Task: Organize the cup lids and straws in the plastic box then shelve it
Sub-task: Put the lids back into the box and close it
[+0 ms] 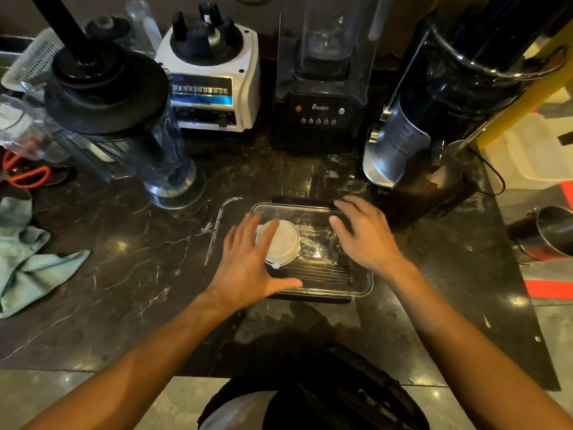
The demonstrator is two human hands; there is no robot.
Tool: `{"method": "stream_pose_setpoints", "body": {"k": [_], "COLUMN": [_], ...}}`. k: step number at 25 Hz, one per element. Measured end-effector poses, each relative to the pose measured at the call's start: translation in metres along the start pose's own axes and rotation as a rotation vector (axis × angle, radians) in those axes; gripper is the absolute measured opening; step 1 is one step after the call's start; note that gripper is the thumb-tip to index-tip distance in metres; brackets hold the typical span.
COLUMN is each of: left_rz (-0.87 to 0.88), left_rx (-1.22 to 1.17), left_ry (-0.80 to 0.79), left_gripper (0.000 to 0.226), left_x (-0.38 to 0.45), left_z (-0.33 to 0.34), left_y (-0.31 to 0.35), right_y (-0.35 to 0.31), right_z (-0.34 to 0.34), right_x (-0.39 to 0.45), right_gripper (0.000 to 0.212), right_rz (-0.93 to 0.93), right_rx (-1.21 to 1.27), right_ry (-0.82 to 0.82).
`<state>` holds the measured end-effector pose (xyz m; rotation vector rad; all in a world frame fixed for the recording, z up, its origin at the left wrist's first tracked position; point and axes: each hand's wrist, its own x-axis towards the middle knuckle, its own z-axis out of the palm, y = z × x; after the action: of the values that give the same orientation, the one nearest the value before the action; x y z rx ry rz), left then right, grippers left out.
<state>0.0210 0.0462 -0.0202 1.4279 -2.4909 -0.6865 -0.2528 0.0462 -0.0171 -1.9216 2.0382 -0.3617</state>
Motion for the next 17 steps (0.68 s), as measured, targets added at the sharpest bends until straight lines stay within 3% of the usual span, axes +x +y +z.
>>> {"method": "stream_pose_setpoints", "body": {"k": [3,6,12,17], "left_rz": [0.167,0.191,0.230,0.252], "left_rx": [0.207,0.254,0.231,0.306], "left_ry": [-0.151,-0.258,-0.174,-0.140], "left_gripper": [0.125,0.114,0.103,0.102], "left_x": [0.007,0.010,0.005,0.008], "left_z": [0.012,0.022,0.031,0.037], "left_y": [0.010,0.018,0.009,0.008], "right_y": [-0.004,-0.003,-0.004,-0.005], "right_z": [-0.005,-0.008,-0.002,0.005], "right_x": [0.022,0.033,0.041,0.042], "right_gripper": [0.053,0.055,0.055,0.055], "right_rz": [-0.024,-0.036,0.014,0.039], "right_rx": [-0.025,-0.028,-0.046,-0.041], "right_ry": [-0.115,-0.193,-0.335,-0.312]}}
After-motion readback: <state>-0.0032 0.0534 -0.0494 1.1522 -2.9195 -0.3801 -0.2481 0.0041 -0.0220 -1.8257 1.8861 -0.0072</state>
